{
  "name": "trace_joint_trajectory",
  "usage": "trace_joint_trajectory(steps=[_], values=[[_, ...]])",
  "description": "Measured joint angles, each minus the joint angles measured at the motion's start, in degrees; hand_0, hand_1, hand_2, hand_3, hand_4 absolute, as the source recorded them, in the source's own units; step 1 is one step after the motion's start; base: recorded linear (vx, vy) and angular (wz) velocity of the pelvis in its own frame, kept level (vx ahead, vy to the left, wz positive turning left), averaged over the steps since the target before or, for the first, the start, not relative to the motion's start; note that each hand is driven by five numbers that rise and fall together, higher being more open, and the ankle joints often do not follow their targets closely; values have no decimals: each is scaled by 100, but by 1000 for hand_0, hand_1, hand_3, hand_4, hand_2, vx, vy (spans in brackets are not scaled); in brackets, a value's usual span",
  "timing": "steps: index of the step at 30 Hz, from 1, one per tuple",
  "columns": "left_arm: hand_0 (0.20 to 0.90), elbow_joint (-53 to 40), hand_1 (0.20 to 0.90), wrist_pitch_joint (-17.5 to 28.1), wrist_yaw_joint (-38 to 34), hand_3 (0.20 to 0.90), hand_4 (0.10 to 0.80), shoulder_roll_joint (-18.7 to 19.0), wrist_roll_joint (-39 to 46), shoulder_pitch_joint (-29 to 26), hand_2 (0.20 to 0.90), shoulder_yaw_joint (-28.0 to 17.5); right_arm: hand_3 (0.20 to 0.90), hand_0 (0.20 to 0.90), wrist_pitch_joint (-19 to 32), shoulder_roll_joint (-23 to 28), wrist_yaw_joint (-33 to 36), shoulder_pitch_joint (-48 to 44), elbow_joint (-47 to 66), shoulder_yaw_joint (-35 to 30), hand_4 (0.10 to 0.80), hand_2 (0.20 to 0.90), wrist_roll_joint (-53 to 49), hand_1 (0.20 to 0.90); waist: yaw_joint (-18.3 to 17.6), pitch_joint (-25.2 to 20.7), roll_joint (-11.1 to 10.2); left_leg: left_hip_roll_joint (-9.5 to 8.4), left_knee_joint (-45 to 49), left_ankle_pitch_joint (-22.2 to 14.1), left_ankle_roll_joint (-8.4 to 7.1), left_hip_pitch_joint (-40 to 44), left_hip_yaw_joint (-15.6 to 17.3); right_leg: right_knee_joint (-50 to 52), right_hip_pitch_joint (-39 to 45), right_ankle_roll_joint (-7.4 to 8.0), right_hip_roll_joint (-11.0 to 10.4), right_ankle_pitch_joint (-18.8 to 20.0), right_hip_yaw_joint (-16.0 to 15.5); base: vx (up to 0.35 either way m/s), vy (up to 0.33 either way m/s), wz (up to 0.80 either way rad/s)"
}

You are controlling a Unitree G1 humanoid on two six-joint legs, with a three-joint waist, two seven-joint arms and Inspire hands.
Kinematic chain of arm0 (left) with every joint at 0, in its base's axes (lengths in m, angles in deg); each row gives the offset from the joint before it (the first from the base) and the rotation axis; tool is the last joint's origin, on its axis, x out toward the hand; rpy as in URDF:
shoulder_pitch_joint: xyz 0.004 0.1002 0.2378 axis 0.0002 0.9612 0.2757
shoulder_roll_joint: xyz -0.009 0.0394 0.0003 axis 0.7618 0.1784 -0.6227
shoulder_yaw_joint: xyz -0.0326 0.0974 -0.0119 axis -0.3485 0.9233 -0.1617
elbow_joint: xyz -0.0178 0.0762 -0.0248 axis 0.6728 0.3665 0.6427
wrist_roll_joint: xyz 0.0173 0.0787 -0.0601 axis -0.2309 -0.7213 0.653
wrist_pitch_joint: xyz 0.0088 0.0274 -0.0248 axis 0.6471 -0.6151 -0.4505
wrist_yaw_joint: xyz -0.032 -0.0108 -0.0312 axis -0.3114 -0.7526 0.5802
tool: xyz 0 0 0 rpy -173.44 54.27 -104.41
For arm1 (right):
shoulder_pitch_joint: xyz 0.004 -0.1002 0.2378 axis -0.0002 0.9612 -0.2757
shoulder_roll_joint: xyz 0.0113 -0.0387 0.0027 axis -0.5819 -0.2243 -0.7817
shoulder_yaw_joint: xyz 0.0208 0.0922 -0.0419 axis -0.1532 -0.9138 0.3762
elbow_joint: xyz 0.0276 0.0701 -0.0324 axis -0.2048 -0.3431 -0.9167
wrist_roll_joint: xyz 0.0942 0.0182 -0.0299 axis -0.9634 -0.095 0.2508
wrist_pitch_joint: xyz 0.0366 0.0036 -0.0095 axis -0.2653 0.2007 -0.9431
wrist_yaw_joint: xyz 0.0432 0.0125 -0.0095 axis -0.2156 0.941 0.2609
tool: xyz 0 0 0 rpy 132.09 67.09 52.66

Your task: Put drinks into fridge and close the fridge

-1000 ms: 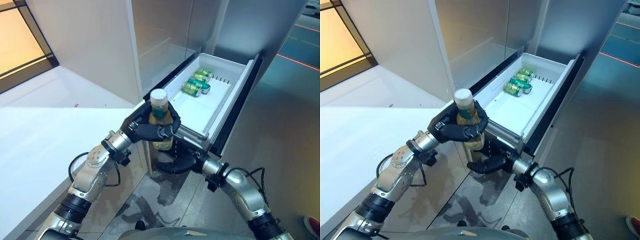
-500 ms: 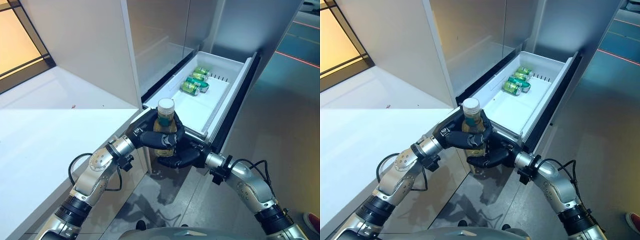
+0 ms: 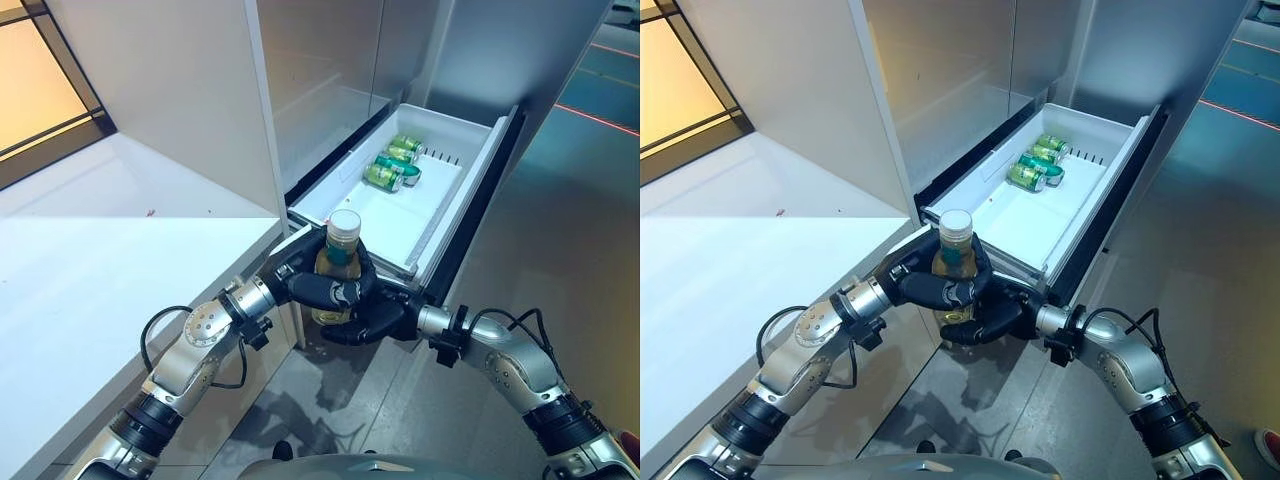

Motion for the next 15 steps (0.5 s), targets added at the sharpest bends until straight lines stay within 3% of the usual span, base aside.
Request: trace_joint_trajectory(steps=[7,15], values=[[300,258,300,0,72,200,100,81,764,0,300,166,200,300,-193,-25,510,0,-48,287,100,300,-492,300,-15,-7,11,3,0,0,0,20,12,0,12,-2,0,2,11,0,0,0],[300,268,300,0,-176,200,100,8,861,0,300,175,200,300,-68,-109,1068,3,-61,455,100,300,-888,300,-13,-12,16,1,0,1,0,21,17,0,11,-13,-1,13,16,0,0,0]])
